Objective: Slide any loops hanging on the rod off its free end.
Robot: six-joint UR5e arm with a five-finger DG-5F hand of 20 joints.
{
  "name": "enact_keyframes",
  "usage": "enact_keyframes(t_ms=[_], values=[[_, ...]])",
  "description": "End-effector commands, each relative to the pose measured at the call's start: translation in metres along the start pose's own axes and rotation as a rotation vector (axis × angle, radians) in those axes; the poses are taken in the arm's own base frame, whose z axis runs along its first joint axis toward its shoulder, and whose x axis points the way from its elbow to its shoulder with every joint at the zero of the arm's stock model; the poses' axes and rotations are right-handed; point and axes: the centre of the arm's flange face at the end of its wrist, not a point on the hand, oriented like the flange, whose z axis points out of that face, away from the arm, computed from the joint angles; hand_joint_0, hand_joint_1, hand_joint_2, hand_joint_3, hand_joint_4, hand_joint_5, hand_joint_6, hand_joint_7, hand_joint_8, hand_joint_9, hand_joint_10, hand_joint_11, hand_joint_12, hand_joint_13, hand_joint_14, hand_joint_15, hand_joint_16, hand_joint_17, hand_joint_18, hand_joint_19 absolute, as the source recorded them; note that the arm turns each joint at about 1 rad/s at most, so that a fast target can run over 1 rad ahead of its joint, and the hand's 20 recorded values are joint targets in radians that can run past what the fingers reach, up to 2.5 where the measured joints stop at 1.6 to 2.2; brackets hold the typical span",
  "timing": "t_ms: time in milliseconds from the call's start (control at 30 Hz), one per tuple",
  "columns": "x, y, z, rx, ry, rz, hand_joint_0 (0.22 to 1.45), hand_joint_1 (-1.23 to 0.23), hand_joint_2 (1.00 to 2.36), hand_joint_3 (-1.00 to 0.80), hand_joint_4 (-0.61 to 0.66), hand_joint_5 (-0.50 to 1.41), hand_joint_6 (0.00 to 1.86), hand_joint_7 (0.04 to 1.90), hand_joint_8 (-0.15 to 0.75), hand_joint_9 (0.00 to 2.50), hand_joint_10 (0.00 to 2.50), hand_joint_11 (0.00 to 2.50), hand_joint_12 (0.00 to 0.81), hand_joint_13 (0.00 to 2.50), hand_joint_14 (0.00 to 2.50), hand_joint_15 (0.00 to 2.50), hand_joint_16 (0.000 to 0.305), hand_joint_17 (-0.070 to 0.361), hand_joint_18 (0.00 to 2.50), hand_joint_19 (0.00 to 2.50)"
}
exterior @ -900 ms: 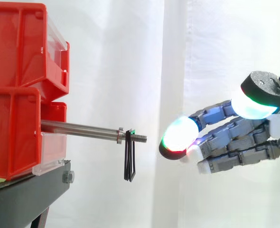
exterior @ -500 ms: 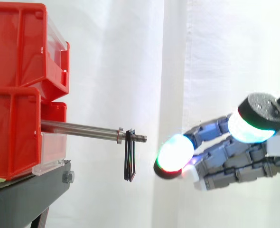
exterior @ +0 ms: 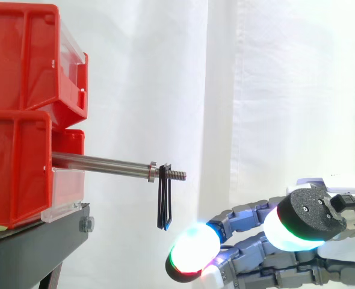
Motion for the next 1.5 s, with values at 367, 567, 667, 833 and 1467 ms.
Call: enact_keyframes(t_ms=[367,567,667,833,1467], values=[[0.017,-0.020,0.020,-0.089,-0.031,0.053,0.52,-0.80,1.00,-0.48,0.27,-0.20,0.50,0.80,0.254,0.33,0.00,0.01,0.336,0.07,0.00,0.06,0.046,0.104,0.00,0.15],[0.023,-0.033,0.048,-0.092,-0.030,0.158,0.53,-0.78,1.00,-0.47,0.28,-0.19,0.50,0.80,0.257,0.36,0.00,0.01,0.336,0.09,0.00,0.07,0.046,0.104,0.00,0.16],[0.023,-0.031,0.049,-0.088,-0.027,0.149,0.54,-0.79,1.00,-0.46,0.30,-0.18,0.50,0.79,0.259,0.40,0.00,0.00,0.336,0.14,0.00,0.05,0.046,0.104,0.03,0.14],[0.021,-0.024,0.055,-0.117,-0.037,0.157,0.55,-0.77,1.00,-0.44,0.31,-0.17,0.50,0.81,0.264,0.44,0.00,0.00,0.331,0.19,0.00,0.05,0.045,0.102,0.08,0.16],[0.035,-0.028,0.055,-0.136,0.007,0.139,0.61,-0.76,1.01,-0.39,0.33,-0.12,0.50,0.96,0.266,0.53,0.00,0.02,0.326,0.26,0.00,0.07,0.044,0.099,0.18,0.16]])
